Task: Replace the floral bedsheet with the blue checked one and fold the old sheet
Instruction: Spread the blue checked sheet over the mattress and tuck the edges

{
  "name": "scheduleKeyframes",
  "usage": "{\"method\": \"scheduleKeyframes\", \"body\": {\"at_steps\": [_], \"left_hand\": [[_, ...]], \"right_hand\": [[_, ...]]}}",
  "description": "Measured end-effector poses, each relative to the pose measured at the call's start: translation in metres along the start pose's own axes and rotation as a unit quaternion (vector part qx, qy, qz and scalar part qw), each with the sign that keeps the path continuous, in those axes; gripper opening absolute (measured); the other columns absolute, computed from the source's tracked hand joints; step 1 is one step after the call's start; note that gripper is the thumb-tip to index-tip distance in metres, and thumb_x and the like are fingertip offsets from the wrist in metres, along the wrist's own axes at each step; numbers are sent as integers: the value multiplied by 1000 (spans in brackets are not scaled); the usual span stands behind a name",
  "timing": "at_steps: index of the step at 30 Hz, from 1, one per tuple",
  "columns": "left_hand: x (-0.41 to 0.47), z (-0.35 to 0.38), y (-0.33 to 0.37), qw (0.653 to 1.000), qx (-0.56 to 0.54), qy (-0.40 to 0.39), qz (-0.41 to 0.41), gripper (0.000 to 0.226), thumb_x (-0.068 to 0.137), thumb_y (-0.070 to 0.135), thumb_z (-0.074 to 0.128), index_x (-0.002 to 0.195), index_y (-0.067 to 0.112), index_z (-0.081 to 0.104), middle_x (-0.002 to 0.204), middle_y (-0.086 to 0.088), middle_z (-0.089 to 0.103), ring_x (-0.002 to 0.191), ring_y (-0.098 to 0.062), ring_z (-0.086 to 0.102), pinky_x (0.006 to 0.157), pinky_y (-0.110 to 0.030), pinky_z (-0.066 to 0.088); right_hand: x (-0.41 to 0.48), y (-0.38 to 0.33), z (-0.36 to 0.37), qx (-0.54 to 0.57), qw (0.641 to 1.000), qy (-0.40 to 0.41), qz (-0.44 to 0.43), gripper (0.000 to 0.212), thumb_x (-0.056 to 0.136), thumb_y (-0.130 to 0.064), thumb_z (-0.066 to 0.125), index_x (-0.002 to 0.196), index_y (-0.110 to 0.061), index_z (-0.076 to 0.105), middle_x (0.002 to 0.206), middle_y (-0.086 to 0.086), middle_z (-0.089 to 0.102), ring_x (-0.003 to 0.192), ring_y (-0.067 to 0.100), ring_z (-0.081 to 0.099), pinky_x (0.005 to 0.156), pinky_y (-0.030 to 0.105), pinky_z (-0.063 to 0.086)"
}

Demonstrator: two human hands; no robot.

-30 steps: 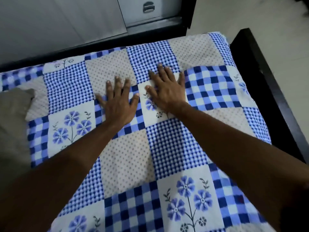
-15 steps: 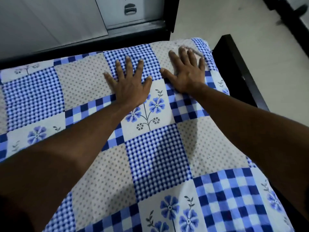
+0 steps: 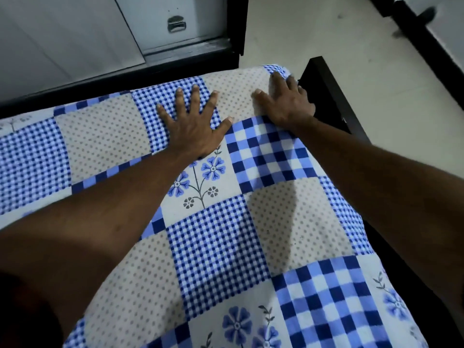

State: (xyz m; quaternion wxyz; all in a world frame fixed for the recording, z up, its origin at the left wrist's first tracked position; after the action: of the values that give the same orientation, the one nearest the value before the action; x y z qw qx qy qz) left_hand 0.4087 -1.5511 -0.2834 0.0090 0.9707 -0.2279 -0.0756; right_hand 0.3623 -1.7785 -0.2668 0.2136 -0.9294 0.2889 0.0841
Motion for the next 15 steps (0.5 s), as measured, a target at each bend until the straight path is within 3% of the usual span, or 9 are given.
{"method": "scheduleKeyframes", "body": {"at_steps": [4,7,11,13,15], "left_hand": [[0,-1,1,1000,1,-7,-3,82,87,84,9,156,41,-2,167,0,-9,151,-36,-12,109,-76,-6],[-9,-5,5,1000,-13,15,-13,81,90,81,9,157,38,1,167,-2,-5,152,-35,-10,111,-74,-6],[-45,-11,25,994,-67,77,24,75,95,73,18,158,33,13,167,-2,5,153,-30,-3,115,-69,-5],[-72,-10,36,993,-71,81,45,73,96,72,21,158,33,16,167,-2,8,154,-30,-1,115,-68,-4],[-98,-5,46,993,-68,72,57,72,97,71,22,158,33,17,167,-2,9,154,-29,-1,116,-69,-2]], "right_hand": [[-65,-1,6,-12,989,125,-80,72,95,-74,25,156,-37,25,166,0,22,150,27,25,116,59,24],[-104,17,30,-76,989,61,-109,72,94,-77,19,157,-42,17,169,-5,8,154,22,10,119,62,13],[-98,70,24,-30,999,34,-5,73,92,-80,16,157,-46,10,169,-5,5,155,25,5,119,64,9],[-96,87,11,11,998,27,54,73,95,-76,17,158,-39,16,169,-2,11,155,27,9,118,65,13],[-108,88,1,0,997,67,48,69,99,-68,20,158,-33,21,167,1,18,153,29,17,118,61,21]]}}
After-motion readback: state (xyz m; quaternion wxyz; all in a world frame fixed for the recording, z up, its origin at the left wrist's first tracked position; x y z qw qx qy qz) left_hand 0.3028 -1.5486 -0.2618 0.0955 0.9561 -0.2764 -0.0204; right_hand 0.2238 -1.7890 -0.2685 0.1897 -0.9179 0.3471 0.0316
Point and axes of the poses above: each hand's wrist, its own x-axis towards the middle knuckle, its own z-axis out of the palm, y = z × x, the point moved 2 cm from there along x, towards the middle knuckle
